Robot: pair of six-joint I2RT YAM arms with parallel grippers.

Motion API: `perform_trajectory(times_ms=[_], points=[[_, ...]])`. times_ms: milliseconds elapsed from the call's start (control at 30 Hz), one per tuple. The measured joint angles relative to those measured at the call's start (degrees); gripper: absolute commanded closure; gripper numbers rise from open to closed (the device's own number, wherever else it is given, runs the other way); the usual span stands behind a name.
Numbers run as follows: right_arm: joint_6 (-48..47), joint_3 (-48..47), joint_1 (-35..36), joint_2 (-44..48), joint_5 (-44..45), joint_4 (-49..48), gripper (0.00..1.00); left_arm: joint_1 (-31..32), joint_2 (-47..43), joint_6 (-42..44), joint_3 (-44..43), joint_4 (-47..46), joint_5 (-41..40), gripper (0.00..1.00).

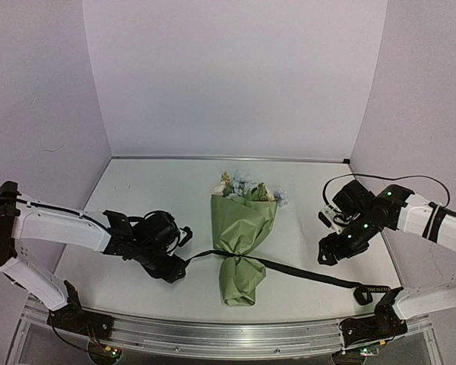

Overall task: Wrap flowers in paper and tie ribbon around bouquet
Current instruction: Cross the half-tied ribbon over the folded bouquet.

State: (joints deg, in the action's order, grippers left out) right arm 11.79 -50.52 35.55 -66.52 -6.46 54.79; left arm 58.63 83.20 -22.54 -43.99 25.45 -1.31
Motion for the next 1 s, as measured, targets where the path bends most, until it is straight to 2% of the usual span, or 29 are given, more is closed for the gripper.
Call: perform_trajectory(times_ms=[233,333,400,467,633,800,900,1000], points=[[0.00,0.02,0.50,0.02,0.46,-0.88,0.26,0.22,4.77,0.03,-0.02,-0.41,-1.36,0.64],[-0.01,0.02,0.50,0.02,0.69,-1.24,0.27,0.31,6.83,0.21,-0.14,-0.35,-2.22,0.72],[-0.02,0.04,0.52,0.02,0.85,-1.32,0.27,0.31,7.74,0.42,-0.74,-0.18,-2.81,0.82],[-0.04,0.06,0.54,0.00,0.96,-1.46,0.28,0.31,8.37,0.38,-1.42,-0.38,-3.10,0.98],[-0.84,1.13,0.57,-0.11,1.73,-2.09,0.28,0.31,7.78,1.40,-1.55,-0.42,-4.40,1.00],[-2.35,3.21,0.57,-1.06,2.69,-3.64,0.27,0.31,-0.02,5.25,-2.06,-2.70,-5.43,1.00],[-3.45,4.89,0.57,-2.30,2.86,-5.79,0.27,0.31,-3.11,8.88,-4.72,-6.05,-4.78,1.00],[-4.70,6.33,0.57,-4.47,3.12,-8.82,0.28,0.31,-2.15,12.96,-8.85,-9.74,-2.95,1.00]])
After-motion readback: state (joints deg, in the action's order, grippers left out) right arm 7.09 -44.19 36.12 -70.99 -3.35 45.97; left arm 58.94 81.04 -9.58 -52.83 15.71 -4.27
